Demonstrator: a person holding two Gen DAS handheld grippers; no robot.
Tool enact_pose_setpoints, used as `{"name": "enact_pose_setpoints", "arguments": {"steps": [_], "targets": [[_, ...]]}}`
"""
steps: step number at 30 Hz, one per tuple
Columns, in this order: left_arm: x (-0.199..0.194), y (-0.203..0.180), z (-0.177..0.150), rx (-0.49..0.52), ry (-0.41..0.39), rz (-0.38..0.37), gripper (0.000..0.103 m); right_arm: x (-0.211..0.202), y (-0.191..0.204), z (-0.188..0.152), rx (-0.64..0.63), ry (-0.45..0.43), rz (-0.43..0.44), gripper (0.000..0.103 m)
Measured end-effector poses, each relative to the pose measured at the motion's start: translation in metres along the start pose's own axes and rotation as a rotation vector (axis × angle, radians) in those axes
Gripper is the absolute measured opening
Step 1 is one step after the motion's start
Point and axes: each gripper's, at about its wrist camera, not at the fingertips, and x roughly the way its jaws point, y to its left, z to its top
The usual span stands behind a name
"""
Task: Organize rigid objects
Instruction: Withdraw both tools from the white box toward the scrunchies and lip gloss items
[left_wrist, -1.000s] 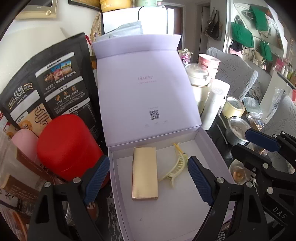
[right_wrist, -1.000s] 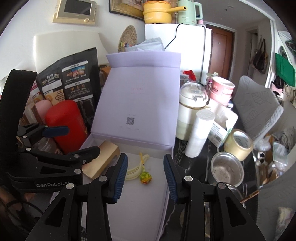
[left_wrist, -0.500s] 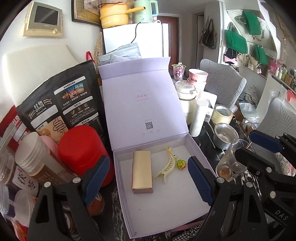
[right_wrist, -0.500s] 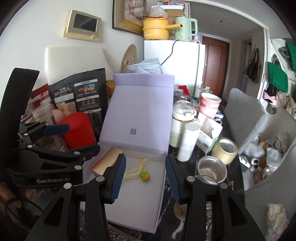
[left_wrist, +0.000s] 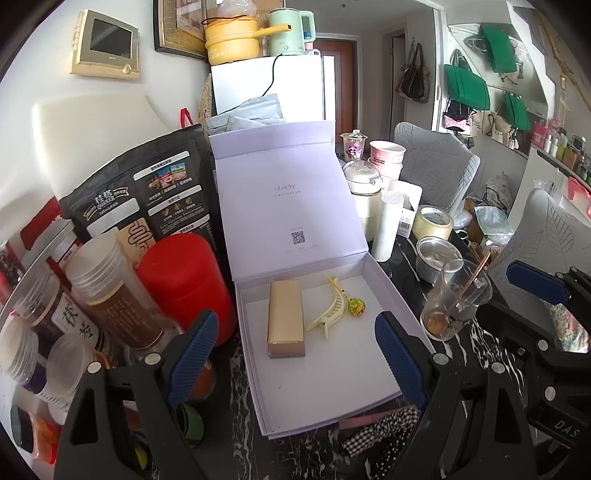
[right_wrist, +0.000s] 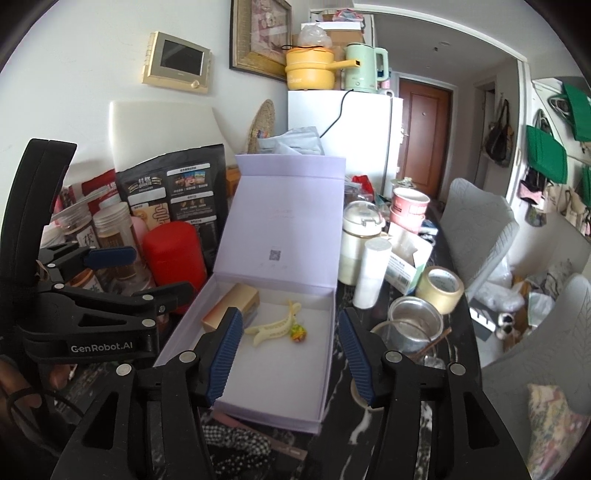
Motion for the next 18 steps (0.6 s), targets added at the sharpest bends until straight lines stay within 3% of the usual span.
{"name": "enact_pose_setpoints", "arguments": {"steps": [18], "targets": [[-0.045, -0.004, -0.06, 0.027, 0.004, -0.03, 0.087, -0.047, 0.029, -0.052, 0.006, 0.005, 0.013, 0.056]]}}
